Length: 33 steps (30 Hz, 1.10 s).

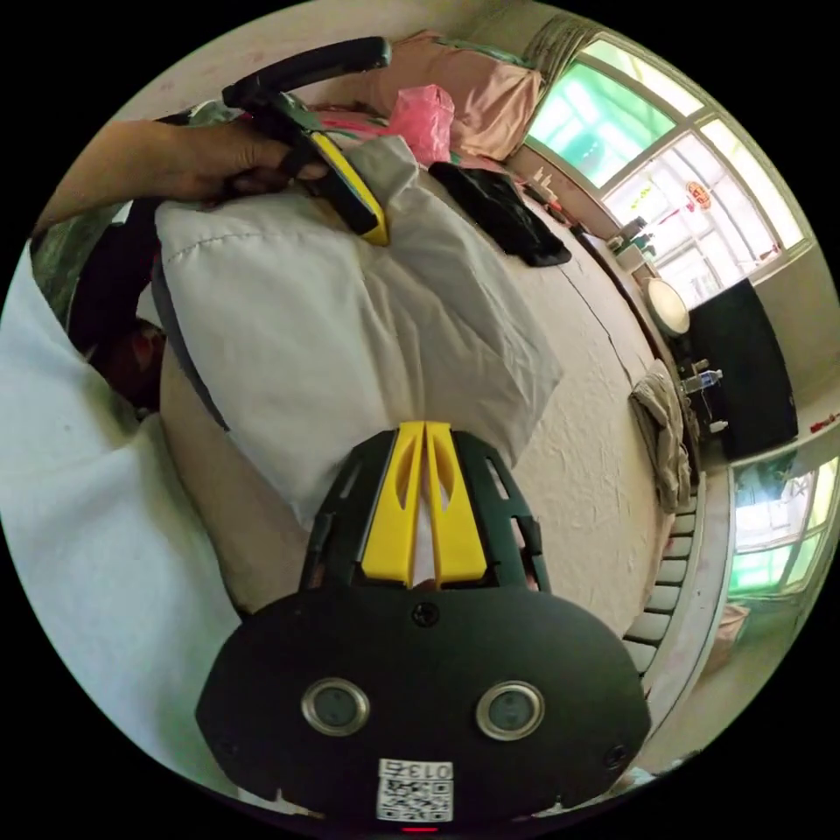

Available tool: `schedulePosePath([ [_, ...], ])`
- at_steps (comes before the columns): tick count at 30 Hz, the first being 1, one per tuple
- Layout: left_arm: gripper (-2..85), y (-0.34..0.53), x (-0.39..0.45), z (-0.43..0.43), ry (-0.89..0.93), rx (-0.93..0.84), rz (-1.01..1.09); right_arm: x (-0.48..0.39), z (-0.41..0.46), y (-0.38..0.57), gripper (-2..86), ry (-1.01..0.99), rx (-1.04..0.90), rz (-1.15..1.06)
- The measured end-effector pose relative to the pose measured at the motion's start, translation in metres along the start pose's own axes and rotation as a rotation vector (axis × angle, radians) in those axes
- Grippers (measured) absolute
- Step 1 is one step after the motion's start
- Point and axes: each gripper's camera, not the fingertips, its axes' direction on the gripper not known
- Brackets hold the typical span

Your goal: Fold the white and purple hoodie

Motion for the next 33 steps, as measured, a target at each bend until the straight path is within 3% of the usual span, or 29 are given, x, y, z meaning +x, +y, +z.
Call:
schedulePosePath([
  [3,-0.2,0.008,0.022,-0.043,-0.169,0.135,0.018,0.053,-0.042,-0.007,-0.1,-0.039,0.265,0.177],
  [7,0.0,0.005,0.006,-0.037,-0.328,0.143,-0.126,0.085,-0.013,-0.053,-0.1,-0.004,0.324,0.151],
  [10,0.0,0.002,-0.029,-0.001,-0.256,0.004,-0.223,0.093,0.055,-0.092,-0.1,-0.012,0.192,0.067],
  [12,-0.1,0.008,-0.043,0.013,-0.240,0.006,-0.260,0.100,0.129,-0.097,-0.1,-0.002,-0.047,0.020],
  [15,-0.2,0.019,-0.074,0.015,-0.093,0.074,-0.433,0.130,0.137,-0.087,-0.1,-0.128,-0.004,0.156],
  [17,-0.2,0.021,-0.082,-0.004,-0.055,0.084,-0.490,0.142,0.123,-0.080,-0.1,-0.105,0.013,0.217],
  [19,-0.1,0.022,-0.068,-0.035,-0.114,0.111,-0.420,0.153,0.088,-0.058,0.0,-0.068,0.118,0.276],
  [21,0.0,0.027,-0.047,-0.061,-0.120,0.133,-0.334,0.158,0.039,-0.017,-0.1,-0.149,0.291,0.306],
  [23,0.1,0.037,-0.024,-0.069,-0.106,0.092,-0.272,0.148,0.021,0.008,0.0,-0.215,0.339,0.287],
  [25,0.1,0.044,-0.016,-0.054,-0.177,-0.008,-0.264,0.130,0.026,0.023,0.0,-0.160,0.304,0.259],
  [27,0.3,0.052,-0.022,-0.033,-0.177,-0.051,-0.288,0.115,0.073,0.029,0.2,-0.123,0.118,0.214],
  [33,6.1,0.074,-0.078,-0.053,0.072,0.057,-0.490,0.151,0.079,0.050,4.1,-0.156,0.132,0.269],
])
